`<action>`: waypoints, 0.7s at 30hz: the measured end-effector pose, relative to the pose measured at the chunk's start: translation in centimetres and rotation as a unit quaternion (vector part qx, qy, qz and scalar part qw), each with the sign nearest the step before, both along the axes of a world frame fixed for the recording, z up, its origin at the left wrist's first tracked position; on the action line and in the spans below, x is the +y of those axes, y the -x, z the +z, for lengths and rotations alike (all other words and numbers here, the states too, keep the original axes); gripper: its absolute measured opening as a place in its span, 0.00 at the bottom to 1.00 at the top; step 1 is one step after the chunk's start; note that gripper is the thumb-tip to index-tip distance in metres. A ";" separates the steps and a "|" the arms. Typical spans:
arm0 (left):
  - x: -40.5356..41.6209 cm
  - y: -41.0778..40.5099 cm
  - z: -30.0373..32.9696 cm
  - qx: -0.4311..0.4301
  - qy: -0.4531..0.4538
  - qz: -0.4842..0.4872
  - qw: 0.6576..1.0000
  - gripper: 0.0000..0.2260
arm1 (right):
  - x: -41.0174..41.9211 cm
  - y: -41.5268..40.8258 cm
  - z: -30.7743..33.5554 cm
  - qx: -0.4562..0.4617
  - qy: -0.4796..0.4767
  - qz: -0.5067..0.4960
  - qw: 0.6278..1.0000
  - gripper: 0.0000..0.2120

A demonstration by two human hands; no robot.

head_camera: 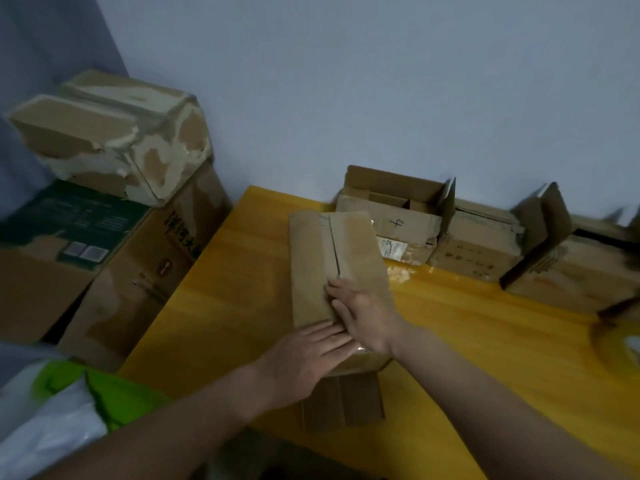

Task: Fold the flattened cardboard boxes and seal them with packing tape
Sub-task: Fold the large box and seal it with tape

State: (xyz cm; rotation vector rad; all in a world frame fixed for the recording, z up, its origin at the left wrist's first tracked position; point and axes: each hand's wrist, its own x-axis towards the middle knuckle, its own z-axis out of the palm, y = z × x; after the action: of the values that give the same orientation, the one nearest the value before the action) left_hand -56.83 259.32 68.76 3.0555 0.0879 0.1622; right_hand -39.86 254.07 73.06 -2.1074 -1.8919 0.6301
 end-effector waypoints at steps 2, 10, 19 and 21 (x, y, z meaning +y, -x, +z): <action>0.3 0.5 -0.1 0.013 0.021 -0.010 1.000 0.23 | -0.8 1.4 0.1 0.056 0.035 -0.027 0.997 0.23; 0.6 0.7 -0.6 0.028 0.047 -0.045 0.997 0.22 | -0.1 3.0 -2.0 -0.083 0.120 -0.080 0.986 0.39; 2.0 -0.6 -0.1 0.036 -0.020 -0.065 0.997 0.23 | 3.5 1.3 -2.3 -0.103 0.095 -0.085 0.987 0.35; 1.9 -0.7 -0.7 0.038 -0.032 -0.069 0.996 0.24 | 4.5 0.6 -2.8 -0.135 0.094 -0.086 0.983 0.36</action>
State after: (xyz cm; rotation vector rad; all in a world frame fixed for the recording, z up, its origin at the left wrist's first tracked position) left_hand -56.17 261.24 68.04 3.1173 -0.1247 0.0415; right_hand -40.49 258.53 70.30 -2.5589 -1.8136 0.5246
